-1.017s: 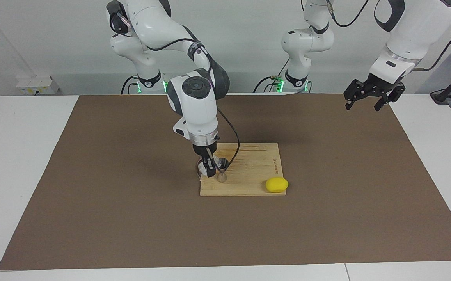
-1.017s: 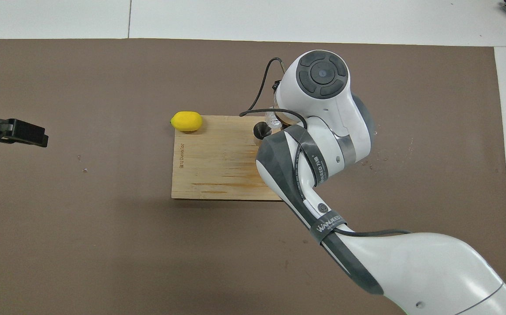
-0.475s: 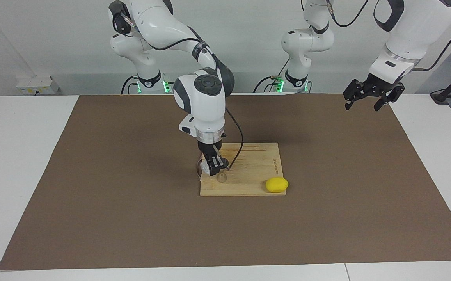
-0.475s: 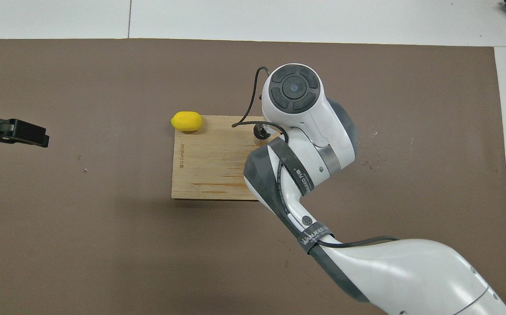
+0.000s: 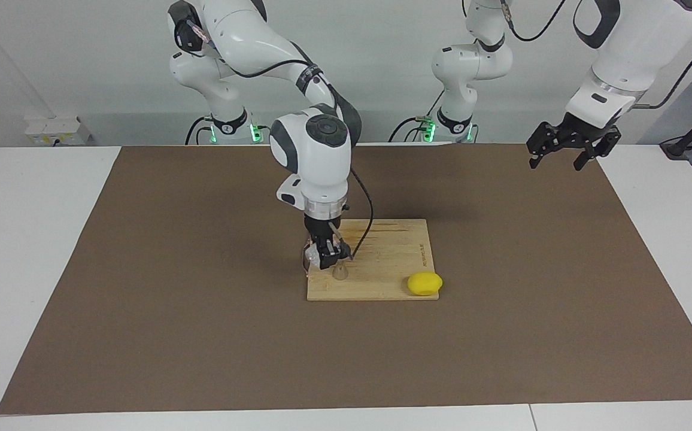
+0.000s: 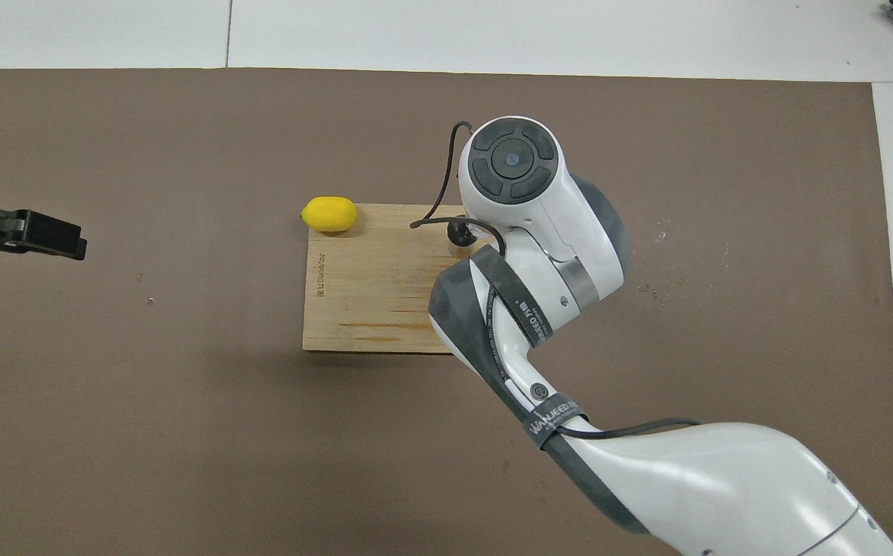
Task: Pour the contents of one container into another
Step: 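Tilt the glass cup with the right gripper to pour into the metal cup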
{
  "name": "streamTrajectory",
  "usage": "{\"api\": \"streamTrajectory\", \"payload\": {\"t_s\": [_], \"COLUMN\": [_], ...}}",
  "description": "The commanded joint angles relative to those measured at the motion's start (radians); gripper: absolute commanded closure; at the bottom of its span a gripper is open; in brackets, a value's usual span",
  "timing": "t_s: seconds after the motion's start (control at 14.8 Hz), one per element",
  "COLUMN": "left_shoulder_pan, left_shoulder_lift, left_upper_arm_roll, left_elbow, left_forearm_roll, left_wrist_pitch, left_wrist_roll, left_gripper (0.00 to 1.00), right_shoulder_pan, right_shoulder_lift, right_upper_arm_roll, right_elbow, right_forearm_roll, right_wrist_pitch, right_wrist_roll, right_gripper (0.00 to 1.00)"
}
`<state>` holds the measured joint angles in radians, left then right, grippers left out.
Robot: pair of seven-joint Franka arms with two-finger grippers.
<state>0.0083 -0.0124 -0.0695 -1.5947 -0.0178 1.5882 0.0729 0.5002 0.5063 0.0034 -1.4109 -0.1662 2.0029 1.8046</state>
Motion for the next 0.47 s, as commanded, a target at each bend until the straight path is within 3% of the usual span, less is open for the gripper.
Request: {"api": "streamTrajectory", "payload": {"t_s": [0.0,0.41], "left_shoulder_pan": [0.002,0.001], "left_shoulder_lift": [-0.006,-0.006], "left_upper_arm_roll": [0.002,0.002], "left_elbow": [-0.005,-0.005], "left_forearm_roll": [-0.01,-0.01], "left_wrist_pitch": [-0.004,-0.004], "left_wrist_roll": [0.01,0.01], "left_gripper": [0.0,0.0], "right_shoulder_pan": [0.0,0.009], "right_shoulder_lift": [-0.011,-0.011], "right_upper_arm_roll": [0.009,0.009], "right_elbow": [-0.006,0.001], "right_forearm_roll": [-0.032,-0.049], "right_wrist_pitch": [-0.012,-0.032], "right_wrist_roll": [0.006,0.006], "right_gripper": [0.67,0.67]}}
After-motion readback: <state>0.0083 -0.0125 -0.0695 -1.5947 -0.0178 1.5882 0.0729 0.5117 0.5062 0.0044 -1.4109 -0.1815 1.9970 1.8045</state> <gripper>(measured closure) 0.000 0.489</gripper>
